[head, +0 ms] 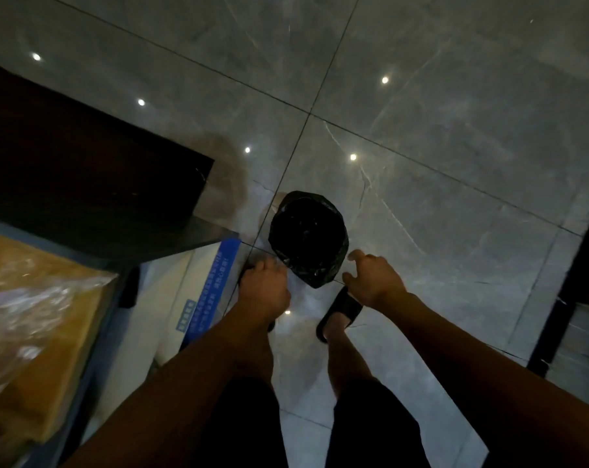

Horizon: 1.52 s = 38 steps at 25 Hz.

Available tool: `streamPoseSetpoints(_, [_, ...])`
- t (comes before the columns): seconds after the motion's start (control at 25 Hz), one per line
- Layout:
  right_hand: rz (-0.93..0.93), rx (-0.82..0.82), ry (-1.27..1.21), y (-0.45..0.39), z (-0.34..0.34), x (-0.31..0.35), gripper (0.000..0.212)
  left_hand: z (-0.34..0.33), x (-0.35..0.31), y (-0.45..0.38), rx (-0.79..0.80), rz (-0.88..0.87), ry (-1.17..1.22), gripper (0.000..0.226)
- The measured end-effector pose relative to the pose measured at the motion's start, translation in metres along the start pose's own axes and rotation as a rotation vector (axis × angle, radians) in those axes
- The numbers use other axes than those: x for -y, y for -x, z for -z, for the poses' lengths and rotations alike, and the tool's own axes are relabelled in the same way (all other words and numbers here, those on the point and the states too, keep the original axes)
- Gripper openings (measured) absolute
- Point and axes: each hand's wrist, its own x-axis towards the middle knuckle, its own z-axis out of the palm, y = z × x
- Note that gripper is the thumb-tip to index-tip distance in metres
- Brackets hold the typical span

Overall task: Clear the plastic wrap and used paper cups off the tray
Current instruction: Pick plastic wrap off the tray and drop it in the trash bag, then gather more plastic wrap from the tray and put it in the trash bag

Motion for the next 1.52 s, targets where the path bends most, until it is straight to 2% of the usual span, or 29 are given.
streamPoseSetpoints(0.2, [0.023, 0.004, 0.057, 0.080, 0.018, 0.034, 0.044, 0.024, 0.007, 0.090, -0.036, 0.024, 0.062, 0.061])
streamPoseSetpoints(0.36, [0.112, -0.013, 0.026, 0.132, 0.026, 0.060, 0.043, 0.029, 0.012, 0.157, -0.017, 0.139, 0.227, 0.063])
streamPoseSetpoints(0.56, [0.232, 0.008, 0.122, 0.173, 0.030, 0.049, 0.047, -0.008, -0.004, 0.227, -0.144, 0.340, 0.478, 0.041])
streamPoseSetpoints(0.68, [0.246, 0.009, 0.178, 0.187, 0.033, 0.025, 0.046, -0.040, -0.032, 0.262, -0.112, 0.446, 0.682, 0.037])
streamPoseSetpoints(0.8, [0.299, 0.107, 0.330, 0.191, 0.034, 0.009, 0.044, -0.043, -0.040, 0.272, -0.169, 0.534, 0.909, 0.033])
streamPoseSetpoints(0.88, [0.340, 0.175, 0.425, 0.189, 0.037, 0.009, 0.045, -0.037, -0.044, 0.276, -0.206, 0.537, 0.938, 0.033])
streamPoseSetpoints(1.08, [0.421, 0.261, 0.615, 0.179, 0.049, 0.025, 0.039, -0.031, -0.051, 0.288, -0.188, 0.612, 0.946, 0.038])
streamPoseSetpoints(1.4, [0.508, 0.318, 0.772, 0.162, 0.061, 0.077, 0.044, -0.017, -0.009, 0.293, -0.193, 0.568, 1.162, 0.037])
streamPoseSetpoints(1.52, [0.522, 0.316, 0.835, 0.156, 0.065, 0.102, 0.043, -0.003, 0.018, 0.291, -0.224, 0.535, 1.163, 0.028])
